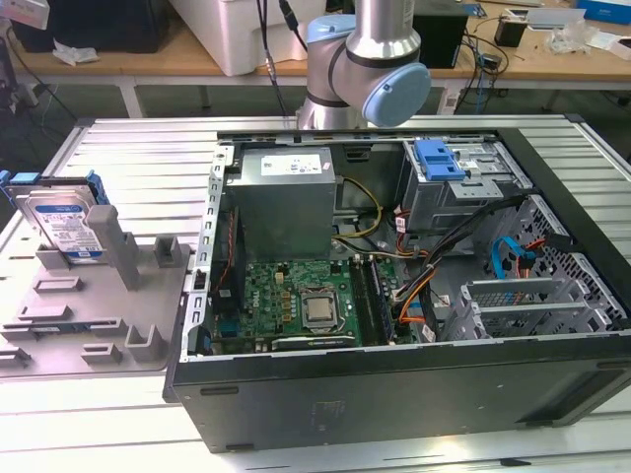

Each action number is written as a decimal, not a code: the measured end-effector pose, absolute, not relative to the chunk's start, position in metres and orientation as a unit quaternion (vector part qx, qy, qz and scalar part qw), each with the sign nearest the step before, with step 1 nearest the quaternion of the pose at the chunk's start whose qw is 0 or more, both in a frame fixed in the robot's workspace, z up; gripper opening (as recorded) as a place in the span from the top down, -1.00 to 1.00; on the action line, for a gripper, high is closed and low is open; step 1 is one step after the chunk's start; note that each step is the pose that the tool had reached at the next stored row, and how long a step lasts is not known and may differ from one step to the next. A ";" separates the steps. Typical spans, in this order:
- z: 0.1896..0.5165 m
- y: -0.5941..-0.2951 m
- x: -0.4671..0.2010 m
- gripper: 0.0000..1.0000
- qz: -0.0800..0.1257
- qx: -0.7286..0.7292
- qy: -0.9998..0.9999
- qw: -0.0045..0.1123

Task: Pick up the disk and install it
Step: 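Pick up the disk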

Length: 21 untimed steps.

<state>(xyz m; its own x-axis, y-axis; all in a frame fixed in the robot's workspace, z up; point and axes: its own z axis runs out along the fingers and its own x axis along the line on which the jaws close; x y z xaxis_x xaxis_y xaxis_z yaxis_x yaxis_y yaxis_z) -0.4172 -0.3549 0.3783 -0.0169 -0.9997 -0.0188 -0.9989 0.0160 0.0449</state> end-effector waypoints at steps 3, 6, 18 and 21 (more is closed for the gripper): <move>0.376 -0.355 -0.417 0.00 -0.023 0.701 -0.713 0.009; 0.374 -0.355 -0.417 0.00 -0.023 0.701 -0.713 0.009; 0.361 -0.355 -0.417 0.00 -0.023 0.701 -0.712 0.009; 0.359 -0.355 -0.417 0.00 -0.023 0.701 -0.712 0.009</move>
<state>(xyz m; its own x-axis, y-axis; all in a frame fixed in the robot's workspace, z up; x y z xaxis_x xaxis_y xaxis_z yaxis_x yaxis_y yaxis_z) -0.4172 -0.3547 0.3587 -0.0157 -0.9997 -0.0188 -0.9989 0.0149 0.0448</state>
